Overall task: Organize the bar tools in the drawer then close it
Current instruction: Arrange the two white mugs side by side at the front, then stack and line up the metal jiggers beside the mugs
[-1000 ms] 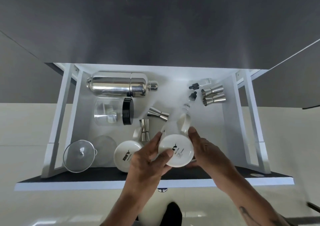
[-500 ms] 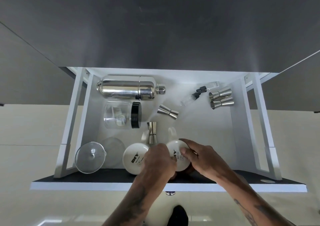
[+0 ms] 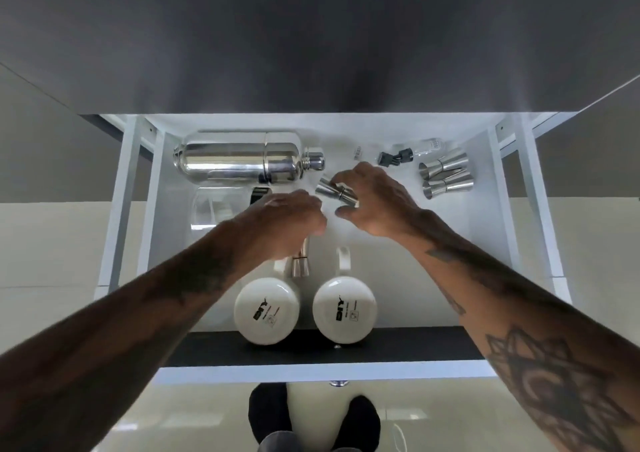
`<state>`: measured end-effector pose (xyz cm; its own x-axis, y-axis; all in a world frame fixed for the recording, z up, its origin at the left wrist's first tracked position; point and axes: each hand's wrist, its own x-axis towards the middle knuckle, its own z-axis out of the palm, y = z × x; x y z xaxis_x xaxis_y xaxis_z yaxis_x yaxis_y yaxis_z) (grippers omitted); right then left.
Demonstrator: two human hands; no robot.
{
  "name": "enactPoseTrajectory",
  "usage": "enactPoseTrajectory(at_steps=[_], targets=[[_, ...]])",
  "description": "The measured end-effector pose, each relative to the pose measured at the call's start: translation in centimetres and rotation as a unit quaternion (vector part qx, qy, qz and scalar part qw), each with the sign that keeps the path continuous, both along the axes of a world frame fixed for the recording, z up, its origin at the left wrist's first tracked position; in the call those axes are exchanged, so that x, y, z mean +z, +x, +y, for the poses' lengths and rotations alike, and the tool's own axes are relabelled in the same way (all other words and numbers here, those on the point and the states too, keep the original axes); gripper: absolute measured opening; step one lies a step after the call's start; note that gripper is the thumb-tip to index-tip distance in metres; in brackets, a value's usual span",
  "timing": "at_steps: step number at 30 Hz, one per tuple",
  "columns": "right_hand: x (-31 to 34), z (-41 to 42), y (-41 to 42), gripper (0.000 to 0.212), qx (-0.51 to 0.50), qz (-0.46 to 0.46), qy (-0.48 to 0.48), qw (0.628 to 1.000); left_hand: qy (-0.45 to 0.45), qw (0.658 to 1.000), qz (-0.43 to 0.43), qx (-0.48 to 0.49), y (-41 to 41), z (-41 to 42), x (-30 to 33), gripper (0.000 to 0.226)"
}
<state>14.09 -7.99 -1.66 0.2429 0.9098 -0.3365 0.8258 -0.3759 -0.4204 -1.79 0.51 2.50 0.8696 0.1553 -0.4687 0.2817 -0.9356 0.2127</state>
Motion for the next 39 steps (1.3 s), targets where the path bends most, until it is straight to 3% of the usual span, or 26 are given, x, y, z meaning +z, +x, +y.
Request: enactPoseTrajectory(at_steps=[3, 5, 8, 13, 20, 23, 24, 27, 30, 32, 34, 36, 39], targets=[[-2.0, 0.2, -0.3, 0.036, 0.009, -0.056, 0.013, 0.998, 0.026, 0.990, 0.077, -0.115, 0.8, 0.4, -1.9, 0.032], [-2.0, -1.2, 0.3, 0.030, -0.041, -0.033, 0.026, 0.998, 0.055, 0.983, 0.114, -0.132, 1.6, 0.6, -1.9, 0.029], [0.1, -5.2, 2.2, 0.032, -0.115, 0.050, 0.016, 0.992, 0.061, 0.979, 0.169, -0.097, 2.3, 1.1, -1.9, 0.031], [4.2, -13.4, 3.6, 0.026, -0.038, 0.034, -0.059, 0.997, 0.020, 0.982, 0.186, -0.013, 2.5, 1.3, -1.5, 0.031], [2.3, -14.8, 1.8, 0.048, 0.033, 0.040, -0.130, 0.990, -0.011, 0.986, 0.159, 0.038, 1.7, 1.6, 0.2, 0.042], [4.2, -14.9, 2.2, 0.082, 0.006, 0.041, -0.155, 0.987, -0.005, 0.992, 0.110, 0.062, 1.0, 2.0, 2.6, 0.040], [5.4, -15.0, 2.4, 0.085, -0.002, 0.020, -0.137, 0.990, 0.001, 0.993, 0.091, 0.073, 0.6, 2.3, 3.7, 0.040], [9.2, -15.1, 2.0, 0.067, -0.067, 0.056, -0.013, 0.996, 0.000, 0.993, 0.025, 0.119, -0.8, 2.8, 7.7, 0.043], [12.3, -14.1, -0.3, 0.059, -0.123, 0.253, 0.074, 0.957, -0.162, 0.960, -0.126, 0.192, -1.9, 0.2, 10.2, 0.036], [13.6, -13.3, -2.2, 0.045, -0.119, 0.316, 0.133, 0.932, -0.253, 0.924, -0.190, 0.217, -2.1, -3.1, 10.3, 0.033], [14.0, -13.2, -3.2, 0.030, -0.141, 0.325, 0.209, 0.911, -0.297, 0.896, -0.233, 0.233, -1.8, -6.2, 9.3, 0.032], [14.1, -13.8, -3.2, 0.033, -0.180, 0.319, 0.248, 0.897, -0.314, 0.869, -0.279, 0.260, -1.2, -8.1, 7.6, 0.033], [13.1, -14.9, -2.2, 0.039, -0.160, 0.232, 0.234, 0.930, -0.277, 0.879, -0.288, 0.259, -0.9, -9.6, 5.5, 0.041]])
